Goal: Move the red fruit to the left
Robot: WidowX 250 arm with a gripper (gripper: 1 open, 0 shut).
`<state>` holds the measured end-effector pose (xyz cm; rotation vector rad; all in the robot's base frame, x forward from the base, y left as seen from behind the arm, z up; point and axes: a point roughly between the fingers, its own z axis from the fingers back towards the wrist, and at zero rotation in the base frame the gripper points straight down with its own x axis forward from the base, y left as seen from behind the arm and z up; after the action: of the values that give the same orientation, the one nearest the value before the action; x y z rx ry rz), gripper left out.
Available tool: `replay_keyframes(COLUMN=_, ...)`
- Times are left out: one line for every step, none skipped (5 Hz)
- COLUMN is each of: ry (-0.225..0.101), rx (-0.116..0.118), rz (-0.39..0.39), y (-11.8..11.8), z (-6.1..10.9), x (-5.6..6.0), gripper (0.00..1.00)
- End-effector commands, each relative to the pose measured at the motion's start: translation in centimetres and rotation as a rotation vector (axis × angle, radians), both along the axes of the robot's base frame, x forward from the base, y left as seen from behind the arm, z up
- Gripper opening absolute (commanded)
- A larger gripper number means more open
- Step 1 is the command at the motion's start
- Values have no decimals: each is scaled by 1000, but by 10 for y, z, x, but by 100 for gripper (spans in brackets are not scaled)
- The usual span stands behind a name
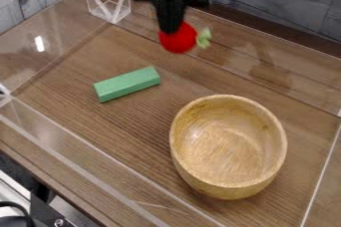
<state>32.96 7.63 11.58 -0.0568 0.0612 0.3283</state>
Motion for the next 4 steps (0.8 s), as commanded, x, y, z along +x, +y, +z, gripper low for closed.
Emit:
replay_keyframes(ry=-90, rx=19, rz=-45, y=25, z=25, x=1, gripper=0)
replay_keyframes(ry=-86, rx=25, rz=-80, y=48, z=10, x=-3, gripper=0)
replay_keyframes(ry=-82, rx=29, rz=-120, y=59, z=-4, x=-4, gripper=0)
replay_keyframes(ry=-77, rx=32, rz=-101, y=68, z=-15, x=-7, gripper=0)
